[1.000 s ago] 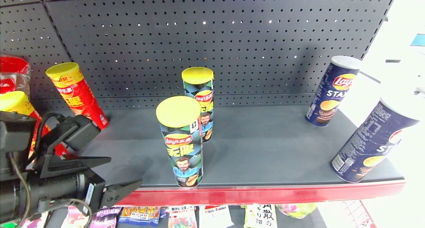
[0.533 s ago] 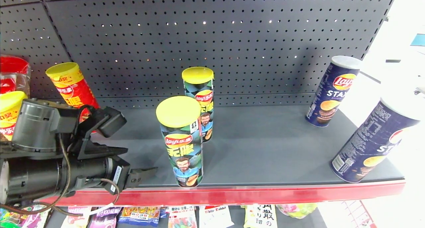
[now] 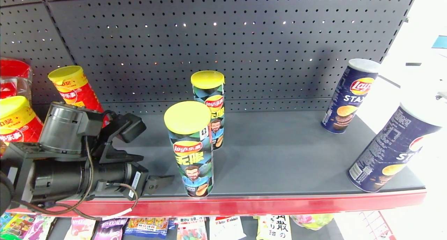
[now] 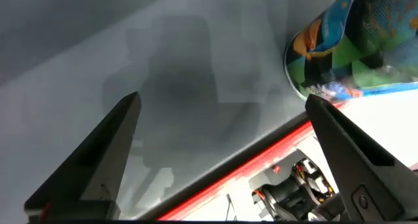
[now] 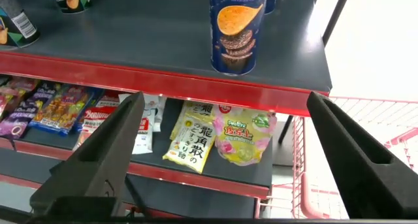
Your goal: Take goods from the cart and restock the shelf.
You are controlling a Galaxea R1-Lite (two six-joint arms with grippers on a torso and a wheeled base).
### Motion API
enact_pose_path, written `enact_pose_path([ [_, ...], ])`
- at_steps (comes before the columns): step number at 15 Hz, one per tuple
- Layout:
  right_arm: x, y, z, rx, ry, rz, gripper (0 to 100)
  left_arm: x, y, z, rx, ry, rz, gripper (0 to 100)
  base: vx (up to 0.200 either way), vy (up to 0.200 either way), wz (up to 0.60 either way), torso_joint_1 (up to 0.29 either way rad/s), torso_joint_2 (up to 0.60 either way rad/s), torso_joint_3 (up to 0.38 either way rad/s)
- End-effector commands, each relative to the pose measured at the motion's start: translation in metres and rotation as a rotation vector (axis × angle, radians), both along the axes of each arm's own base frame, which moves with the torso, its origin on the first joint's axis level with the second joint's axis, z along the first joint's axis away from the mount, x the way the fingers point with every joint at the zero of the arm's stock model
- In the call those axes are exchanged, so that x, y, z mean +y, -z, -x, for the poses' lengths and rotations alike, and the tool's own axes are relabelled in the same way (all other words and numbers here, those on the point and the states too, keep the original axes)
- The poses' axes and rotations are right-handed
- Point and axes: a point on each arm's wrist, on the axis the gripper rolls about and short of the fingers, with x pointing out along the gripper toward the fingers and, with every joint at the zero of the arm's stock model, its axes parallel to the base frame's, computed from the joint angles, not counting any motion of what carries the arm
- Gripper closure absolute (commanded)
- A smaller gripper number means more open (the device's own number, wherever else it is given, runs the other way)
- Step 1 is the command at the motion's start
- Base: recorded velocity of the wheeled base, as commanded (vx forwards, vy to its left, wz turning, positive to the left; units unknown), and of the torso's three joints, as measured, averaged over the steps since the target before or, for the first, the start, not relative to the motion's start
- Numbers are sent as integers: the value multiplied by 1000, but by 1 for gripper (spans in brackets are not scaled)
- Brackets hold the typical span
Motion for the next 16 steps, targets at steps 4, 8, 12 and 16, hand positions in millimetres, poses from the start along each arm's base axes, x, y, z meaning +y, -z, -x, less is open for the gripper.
enact_pose_path([
  [4,0,-1,-1,4,1,1,0,-6,1,-12,8,6,-3,0,0,0,0,0,0,0],
  [8,0,0,-1,6,1,1,0,-12,0,-17,3,17,0,0,0,0,0,0,0,0],
  [12,0,0,-1,7,1,2,0,-13,0,-18,3,20,1,0,0,0,0,0,0,0],
  [16,0,0,-1,10,1,2,0,-13,1,-18,8,21,-1,0,0,0,0,0,0,0],
])
